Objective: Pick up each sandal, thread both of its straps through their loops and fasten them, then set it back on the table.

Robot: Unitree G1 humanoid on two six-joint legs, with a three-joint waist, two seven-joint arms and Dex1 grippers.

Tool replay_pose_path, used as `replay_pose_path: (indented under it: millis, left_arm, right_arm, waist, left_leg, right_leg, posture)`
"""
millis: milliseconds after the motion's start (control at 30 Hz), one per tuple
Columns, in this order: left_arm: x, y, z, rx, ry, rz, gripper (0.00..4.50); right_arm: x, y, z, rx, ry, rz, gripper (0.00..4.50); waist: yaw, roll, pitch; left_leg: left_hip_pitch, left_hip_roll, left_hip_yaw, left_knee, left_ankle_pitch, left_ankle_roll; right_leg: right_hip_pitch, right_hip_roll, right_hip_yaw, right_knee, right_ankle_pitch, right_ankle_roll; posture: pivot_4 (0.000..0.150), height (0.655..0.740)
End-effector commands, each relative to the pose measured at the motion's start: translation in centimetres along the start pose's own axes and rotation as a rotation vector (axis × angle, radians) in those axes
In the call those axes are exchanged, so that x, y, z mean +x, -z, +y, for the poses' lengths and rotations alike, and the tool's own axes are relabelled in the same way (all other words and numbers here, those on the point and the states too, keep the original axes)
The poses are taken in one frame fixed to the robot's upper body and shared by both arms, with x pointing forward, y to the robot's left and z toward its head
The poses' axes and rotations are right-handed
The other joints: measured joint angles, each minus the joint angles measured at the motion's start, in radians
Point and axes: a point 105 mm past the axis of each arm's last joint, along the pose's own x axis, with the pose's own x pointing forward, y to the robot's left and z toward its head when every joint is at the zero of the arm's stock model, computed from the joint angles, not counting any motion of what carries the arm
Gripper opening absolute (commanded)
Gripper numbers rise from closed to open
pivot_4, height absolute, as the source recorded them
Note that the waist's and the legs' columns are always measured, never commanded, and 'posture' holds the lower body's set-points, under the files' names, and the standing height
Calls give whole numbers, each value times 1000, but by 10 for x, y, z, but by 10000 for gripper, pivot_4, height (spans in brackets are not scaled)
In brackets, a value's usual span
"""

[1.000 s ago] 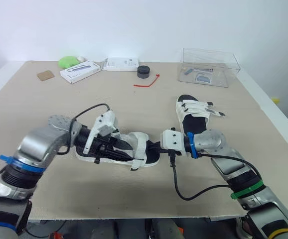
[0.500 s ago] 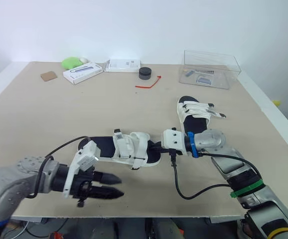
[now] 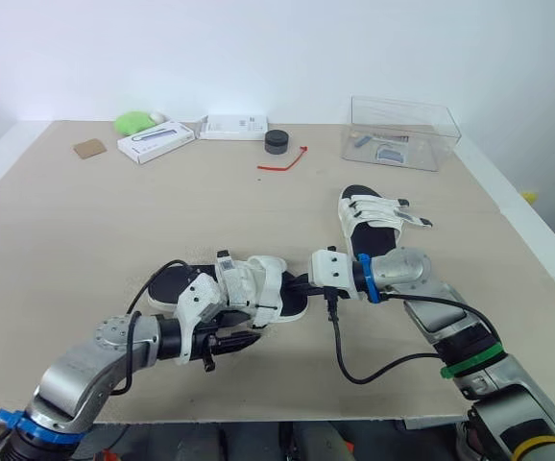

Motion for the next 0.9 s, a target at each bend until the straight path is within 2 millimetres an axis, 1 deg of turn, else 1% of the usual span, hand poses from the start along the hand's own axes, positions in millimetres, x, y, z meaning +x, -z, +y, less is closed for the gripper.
replay_pose_path:
  millis: [33, 233, 367, 400, 467, 500, 533, 567, 800, 900]
  left_arm:
    - [7, -7, 0, 42, 22, -20, 20729]
    - [15, -9, -2, 40, 77, -21, 20729]
    - [16, -4, -1, 44, 104, 14, 20729]
    - [17, -3, 0, 53, 106, 22, 18713]
    - [18, -4, 0, 59, 113, 14, 12018]
    - [18, -4, -1, 61, 118, 12, 7424]
    - [18, -4, -1, 61, 121, 10, 4662]
    - [18, -3, -1, 59, 125, 10, 429]
    - [14, -2, -7, 47, 165, 6, 429]
    - [3, -2, -17, 14, 222, 10, 429]
  right_arm:
    - [5, 21, 17, 56, -57, 75, 0]
    - [3, 22, 17, 60, -49, 82, 0]
    - [2, 22, 18, 62, -45, 83, 0]
    - [2, 22, 18, 63, -44, 84, 0]
    - [2, 22, 18, 64, -42, 85, 0]
    - [2, 22, 18, 64, -42, 86, 0]
    - [1, 23, 19, 65, -41, 86, 0]
    - [1, 23, 19, 65, -41, 86, 0]
    - [1, 23, 19, 66, -40, 87, 0]
    - [1, 23, 19, 65, -40, 88, 0]
  waist:
    - [0, 0, 0]
    - [0, 0, 0]
    - [0, 0, 0]
    - [0, 0, 0]
    - [0, 0, 0]
    - [0, 0, 0]
    - [0, 0, 0]
    - [0, 0, 0]
    - [0, 0, 0]
    - [0, 0, 0]
  left_leg:
    - [0, 0, 0, 0, 0, 0]
    - [0, 0, 0, 0, 0, 0]
    - [0, 0, 0, 0, 0, 0]
    - [0, 0, 0, 0, 0, 0]
    - [0, -1, 0, 0, 0, 0]
    - [-1, 0, 0, 0, 0, 0]
    - [-1, 0, 0, 0, -1, 1]
    - [-1, 0, 0, 0, -1, 1]
    - [-1, 0, 0, 0, -3, 2]
    - [-1, 0, 0, 0, -4, 2]
  right_leg:
    - [0, 0, 0, 0, 0, 0]
    - [0, 0, 0, 0, 0, 1]
    - [0, 0, 0, 0, 0, 1]
    - [0, 0, 0, 0, 0, 1]
    - [0, 0, 0, 0, 0, 1]
    - [0, 0, 0, -1, 0, 1]
    - [0, 0, 0, -1, -1, 1]
    - [0, 0, -1, -1, -1, 1]
    - [0, 0, -1, -1, -2, 2]
    - [0, 0, -1, -1, -3, 2]
  posture:
    - [1500, 7400]
    - [1500, 7400]
    - [1500, 7400]
    - [1500, 7400]
    - [1500, 7400]
    - [1500, 7400]
    - [1500, 7400]
    - [1500, 7400]
    - [1500, 7400]
    - [1500, 7400]
